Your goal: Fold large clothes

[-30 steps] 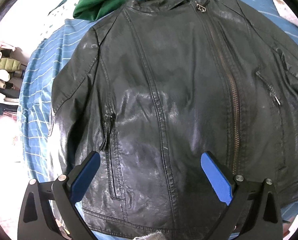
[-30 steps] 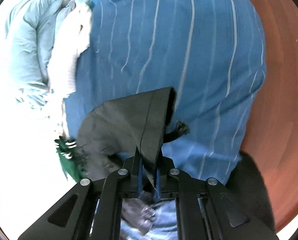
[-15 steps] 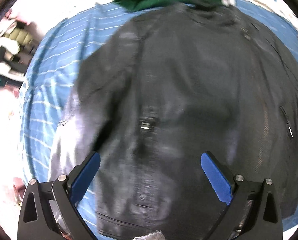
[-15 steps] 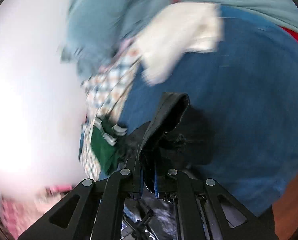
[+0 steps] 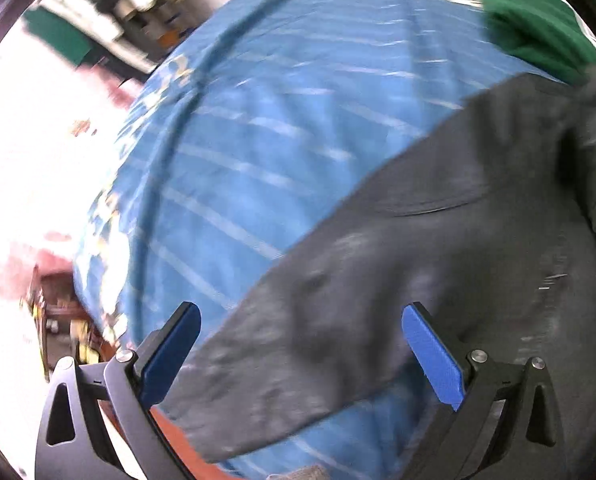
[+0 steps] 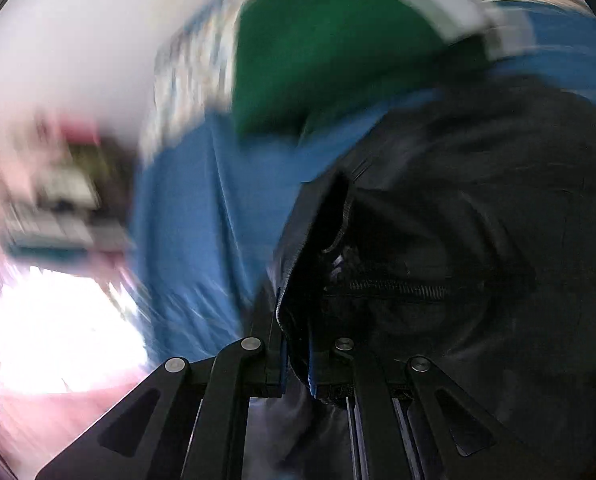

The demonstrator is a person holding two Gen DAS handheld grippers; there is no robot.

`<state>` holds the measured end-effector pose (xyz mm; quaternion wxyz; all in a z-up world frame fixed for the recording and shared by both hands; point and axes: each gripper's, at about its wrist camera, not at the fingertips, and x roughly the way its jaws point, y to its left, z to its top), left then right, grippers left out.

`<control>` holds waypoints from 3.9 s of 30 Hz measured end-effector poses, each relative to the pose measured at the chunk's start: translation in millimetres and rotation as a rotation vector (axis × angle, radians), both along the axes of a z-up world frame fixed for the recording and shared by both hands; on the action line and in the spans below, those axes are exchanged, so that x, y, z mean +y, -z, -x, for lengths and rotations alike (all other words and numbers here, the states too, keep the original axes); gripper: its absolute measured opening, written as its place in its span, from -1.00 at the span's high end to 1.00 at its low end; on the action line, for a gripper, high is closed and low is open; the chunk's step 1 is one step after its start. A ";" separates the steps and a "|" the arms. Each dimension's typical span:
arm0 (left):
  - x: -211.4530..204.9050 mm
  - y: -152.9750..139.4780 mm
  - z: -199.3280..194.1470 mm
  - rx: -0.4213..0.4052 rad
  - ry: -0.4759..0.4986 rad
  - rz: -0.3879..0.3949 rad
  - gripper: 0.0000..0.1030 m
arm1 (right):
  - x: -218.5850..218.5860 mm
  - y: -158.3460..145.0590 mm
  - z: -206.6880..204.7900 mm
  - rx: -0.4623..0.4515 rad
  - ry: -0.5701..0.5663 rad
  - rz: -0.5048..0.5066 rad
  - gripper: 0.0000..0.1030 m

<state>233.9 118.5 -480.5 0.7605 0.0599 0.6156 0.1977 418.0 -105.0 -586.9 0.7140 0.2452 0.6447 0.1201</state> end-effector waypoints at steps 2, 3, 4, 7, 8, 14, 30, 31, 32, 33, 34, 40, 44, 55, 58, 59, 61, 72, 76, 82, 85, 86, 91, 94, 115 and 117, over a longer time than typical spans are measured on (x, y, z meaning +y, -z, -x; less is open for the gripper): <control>19.8 0.9 11.5 0.020 -0.042 -0.007 -1.00 | 39.4 22.5 0.3 0.046 -0.095 0.081 0.69; 31.3 -0.6 19.9 0.025 -0.071 -0.003 -1.00 | 43.7 21.7 2.7 0.037 -0.101 0.083 0.59; 42.4 -3.2 29.3 0.031 -0.102 0.006 -1.00 | 44.6 13.9 8.0 0.022 -0.099 0.071 0.40; 65.1 -10.4 56.1 0.035 -0.187 0.053 -1.00 | 17.0 -22.0 38.6 -0.003 -0.062 0.031 -0.14; 72.6 -12.2 66.9 0.042 -0.218 0.080 -1.00 | 0.0 -38.3 56.9 -0.010 -0.041 0.033 -0.22; 91.4 -3.0 110.4 0.067 -0.384 0.282 -0.99 | -123.5 -58.8 130.2 0.058 0.083 0.432 -0.25; 74.3 38.0 131.4 0.026 -0.642 0.407 -0.99 | -343.7 13.4 248.5 0.343 0.414 0.517 0.19; 79.5 42.5 133.7 0.008 -0.687 0.457 -0.99 | -340.6 0.1 249.4 0.311 0.399 0.513 0.17; 86.2 47.3 137.1 -0.023 -0.746 0.524 -0.99 | -336.5 -12.4 250.6 0.281 0.387 0.498 0.13; 92.2 51.5 141.0 -0.056 -0.798 0.583 -0.99 | -333.6 -18.8 251.2 0.266 0.380 0.484 0.11; 101.1 58.1 146.3 -0.102 -0.872 0.660 -0.98 | -326.9 -29.5 252.7 0.236 0.369 0.447 0.11; 144.3 106.0 174.9 -0.290 -1.194 0.789 -0.87 | -271.2 -30.0 247.0 0.191 0.259 0.299 0.10; 162.3 92.0 175.5 -0.322 -1.307 0.612 -0.04 | -219.3 -16.1 236.5 0.205 0.196 0.246 0.10; 153.5 -52.6 75.7 -0.461 -0.727 0.107 0.85 | -41.9 -6.5 157.7 0.040 -0.109 0.688 -0.69; 130.4 -76.5 52.8 -0.487 -0.568 0.027 0.86 | -28.2 -4.6 144.3 0.025 -0.101 0.695 -0.69; 126.5 -79.7 48.7 -0.493 -0.529 0.014 0.86 | -25.4 -4.3 141.0 0.023 -0.094 0.689 -0.69; 116.3 -89.0 37.5 -0.496 -0.443 -0.018 0.86 | -24.0 -5.9 135.6 0.015 -0.072 0.679 -0.69; -16.8 -134.6 -47.2 -0.530 0.006 0.019 0.88 | -96.9 -13.6 131.1 0.064 0.129 0.561 -0.69; -116.2 -132.0 -82.6 -0.481 0.229 0.171 0.88 | -168.0 -21.7 172.6 0.127 0.281 0.531 -0.69; -282.6 -86.6 -94.9 -0.354 0.511 0.356 0.88 | -275.5 -16.8 248.0 0.232 0.484 0.546 -0.70; -361.1 -44.5 -78.8 -0.230 0.642 0.409 0.87 | -318.8 -9.5 282.6 0.263 0.560 0.518 -0.70; -376.5 -32.7 -73.8 -0.196 0.666 0.416 0.85 | -329.0 -8.4 292.6 0.267 0.584 0.504 -0.70; -423.7 22.3 -43.7 -0.059 0.718 0.328 0.77 | -373.2 -6.3 336.8 0.265 0.657 0.453 -0.70; -417.5 23.9 -39.0 -0.033 0.690 0.365 0.34 | -388.6 -7.9 343.9 0.246 0.645 0.401 -0.70; -156.9 3.7 -22.9 -0.104 0.188 0.052 -0.90 | -312.6 16.8 151.3 0.185 0.325 0.079 -0.28; -143.5 14.9 -29.7 -0.113 0.161 0.056 -0.90 | -298.7 27.5 143.8 0.215 0.287 0.198 0.63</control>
